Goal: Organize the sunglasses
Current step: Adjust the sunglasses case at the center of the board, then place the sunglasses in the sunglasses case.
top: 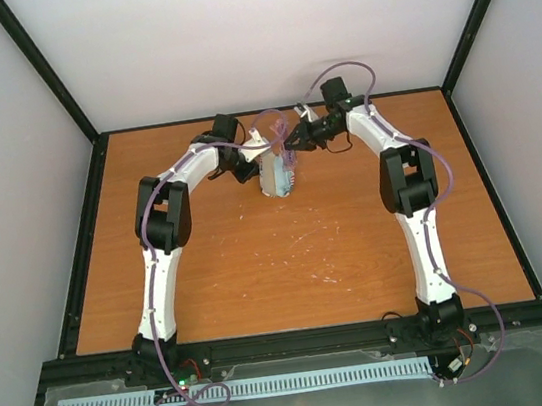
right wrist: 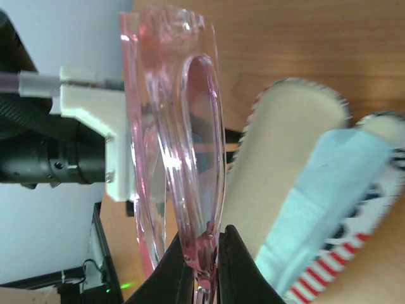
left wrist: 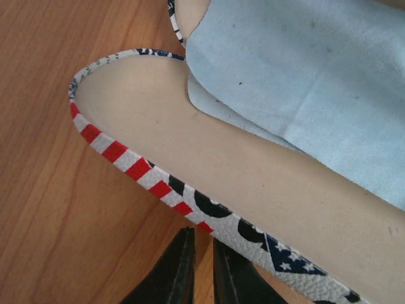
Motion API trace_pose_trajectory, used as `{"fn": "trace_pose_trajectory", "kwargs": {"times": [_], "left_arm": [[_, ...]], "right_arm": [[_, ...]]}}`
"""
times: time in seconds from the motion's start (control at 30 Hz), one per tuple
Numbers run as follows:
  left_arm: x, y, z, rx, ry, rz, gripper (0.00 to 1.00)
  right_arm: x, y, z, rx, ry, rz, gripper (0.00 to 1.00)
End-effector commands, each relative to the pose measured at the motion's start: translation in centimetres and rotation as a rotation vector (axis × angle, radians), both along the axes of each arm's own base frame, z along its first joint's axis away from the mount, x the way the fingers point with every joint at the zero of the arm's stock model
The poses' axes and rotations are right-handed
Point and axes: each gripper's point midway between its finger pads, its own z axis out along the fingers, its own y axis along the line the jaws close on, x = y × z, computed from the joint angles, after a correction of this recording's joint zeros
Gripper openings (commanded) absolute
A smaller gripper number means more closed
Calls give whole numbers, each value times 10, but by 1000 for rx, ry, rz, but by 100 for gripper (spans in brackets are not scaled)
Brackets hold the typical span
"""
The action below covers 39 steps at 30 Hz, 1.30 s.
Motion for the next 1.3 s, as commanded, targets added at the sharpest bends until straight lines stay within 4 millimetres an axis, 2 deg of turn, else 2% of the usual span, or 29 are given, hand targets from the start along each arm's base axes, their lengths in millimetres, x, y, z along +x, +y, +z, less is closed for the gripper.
{"fn": "trace_pose_trajectory", "kwargs": {"times": [0.0,0.17,0.4,0.57,0.73,0.8,0.93,1.13,1.27], "left_arm": [[16,-5,31,-47,-77,11,12],[17,-7,39,-67,-95,7,12],[13,-8,55,-98,-125,7,14],[13,-3,62,-121,-137,33,23],[17,19,67,-148,-135,96,30],[19,30,67,-154,-126,122,33],[22,49,66,-160,-121,156,34],[21,58,67,-167,-126,167,33],[21,60,68,-174,-125,168,33]], "right_arm": [[-31,25,28,19,43,58,3],[-38,34,16,-36,152,1,3],[-29,33,-9,-132,208,-97,3],[-23,32,-24,-173,231,-140,3],[-27,36,-47,-211,276,-136,3],[-23,40,-47,-213,269,-136,3],[-24,43,-60,-245,299,-143,3],[-26,33,-74,-322,330,-189,3],[-26,27,-70,-346,328,-209,3]]}}
